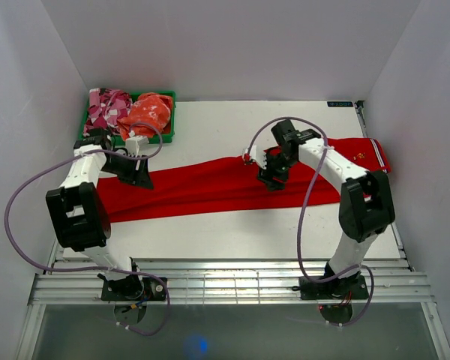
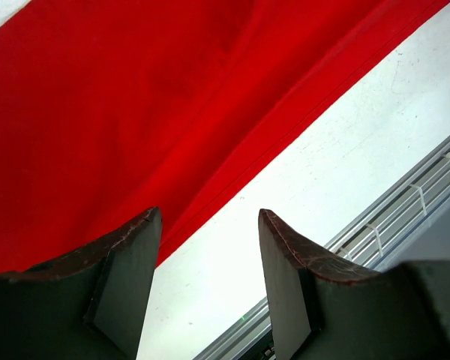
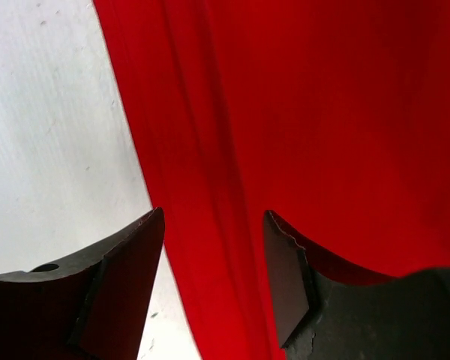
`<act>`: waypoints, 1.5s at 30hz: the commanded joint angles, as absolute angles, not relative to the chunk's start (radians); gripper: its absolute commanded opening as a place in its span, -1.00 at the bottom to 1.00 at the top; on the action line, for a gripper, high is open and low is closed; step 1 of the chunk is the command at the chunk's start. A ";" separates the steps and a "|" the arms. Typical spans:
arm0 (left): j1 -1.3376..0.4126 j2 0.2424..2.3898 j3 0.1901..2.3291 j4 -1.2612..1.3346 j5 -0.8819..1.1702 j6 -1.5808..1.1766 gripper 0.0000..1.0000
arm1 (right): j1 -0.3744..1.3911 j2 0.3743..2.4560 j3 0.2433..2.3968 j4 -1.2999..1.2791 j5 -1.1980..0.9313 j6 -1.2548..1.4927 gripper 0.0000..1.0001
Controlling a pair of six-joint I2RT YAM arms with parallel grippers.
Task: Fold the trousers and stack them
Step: Fold the trousers
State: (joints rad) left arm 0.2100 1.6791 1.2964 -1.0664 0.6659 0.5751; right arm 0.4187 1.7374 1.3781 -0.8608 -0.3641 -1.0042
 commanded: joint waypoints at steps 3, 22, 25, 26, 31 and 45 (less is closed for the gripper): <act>0.215 1.565 1.258 -1.078 0.669 0.568 0.31 | 0.478 1.860 1.512 -0.853 -0.359 -1.017 0.19; 0.379 1.608 1.298 -1.098 0.692 0.531 0.28 | 0.560 1.859 1.431 -0.851 -0.299 -1.069 -0.85; 0.380 1.617 1.308 -1.098 0.696 0.534 0.27 | 0.571 1.830 1.407 -0.850 -0.288 -1.052 -0.85; 0.380 1.621 1.312 -1.097 0.696 0.534 0.28 | 0.575 1.809 1.396 -0.847 -0.288 -1.048 -0.85; 0.380 1.628 1.312 -1.098 0.693 0.541 0.27 | 0.597 1.755 1.344 -0.841 -0.298 -1.040 -0.85; 0.383 1.611 1.331 -1.140 0.655 0.620 0.36 | 0.601 1.901 1.445 -0.696 -0.092 -0.988 -0.02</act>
State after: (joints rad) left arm 0.3771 1.6394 1.2903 -1.1213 0.6544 0.5808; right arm 0.6018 1.8568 1.4128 -0.7361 -0.1497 -0.9817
